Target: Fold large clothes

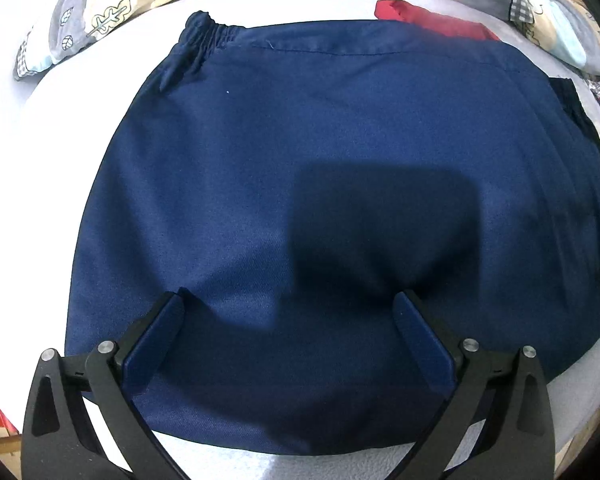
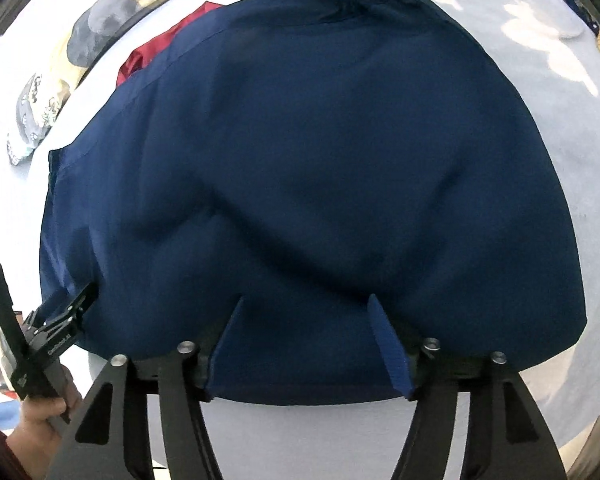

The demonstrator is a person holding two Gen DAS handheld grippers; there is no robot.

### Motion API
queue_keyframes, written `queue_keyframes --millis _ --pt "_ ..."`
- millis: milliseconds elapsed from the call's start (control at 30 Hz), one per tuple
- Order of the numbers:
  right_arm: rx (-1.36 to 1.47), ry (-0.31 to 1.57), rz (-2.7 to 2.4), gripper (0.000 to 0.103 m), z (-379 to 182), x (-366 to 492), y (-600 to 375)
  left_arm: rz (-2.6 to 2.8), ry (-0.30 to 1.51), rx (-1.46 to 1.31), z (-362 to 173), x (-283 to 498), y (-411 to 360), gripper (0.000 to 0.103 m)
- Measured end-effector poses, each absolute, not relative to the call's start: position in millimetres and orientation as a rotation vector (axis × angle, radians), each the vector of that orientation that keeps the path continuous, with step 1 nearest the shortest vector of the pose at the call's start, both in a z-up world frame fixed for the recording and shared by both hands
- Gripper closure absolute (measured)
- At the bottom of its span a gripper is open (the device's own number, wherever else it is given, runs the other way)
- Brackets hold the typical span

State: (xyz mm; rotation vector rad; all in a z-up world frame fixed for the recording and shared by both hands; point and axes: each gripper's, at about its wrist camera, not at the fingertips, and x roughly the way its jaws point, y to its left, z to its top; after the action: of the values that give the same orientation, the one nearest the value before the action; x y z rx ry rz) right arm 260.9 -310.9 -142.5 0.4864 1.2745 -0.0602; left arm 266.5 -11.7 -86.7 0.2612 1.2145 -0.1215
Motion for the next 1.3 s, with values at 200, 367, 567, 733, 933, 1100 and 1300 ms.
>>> queue_keyframes --millis 200,367,567,733,933,1100,1300 --pt "0.424 1.282 -0.067 0.028 -140.6 257.8 -300.7 -0.121 1.222 0.264 -86.3 263.7 -13.3 0.0" --pt "0.448 1.283 -0.064 0.029 -139.0 259.7 -302.5 -0.122 1.233 0.266 -85.9 262.2 -15.3 0.0" --pt "0.534 1.277 -0.079 0.033 -137.3 256.6 -315.7 -0.124 1.242 0.269 -86.4 270.6 -13.9 0.0" --pt "0.68 1.245 -0.106 0.036 -137.3 233.1 -344.9 -0.116 1.243 0.266 -87.1 271.4 -15.9 0.0" --pt "0.876 1.183 -0.138 0.054 -138.7 193.8 -379.5 -0.108 1.243 0.266 -87.9 273.0 -18.6 0.0" --pt "1.002 1.157 -0.155 0.061 -145.5 170.2 -391.9 -0.103 1.243 0.265 -88.6 274.7 -19.9 0.0" --pt "1.097 1.168 -0.204 0.058 -164.1 143.2 -398.4 -0.103 1.24 0.265 -89.0 275.0 -22.3 0.0"
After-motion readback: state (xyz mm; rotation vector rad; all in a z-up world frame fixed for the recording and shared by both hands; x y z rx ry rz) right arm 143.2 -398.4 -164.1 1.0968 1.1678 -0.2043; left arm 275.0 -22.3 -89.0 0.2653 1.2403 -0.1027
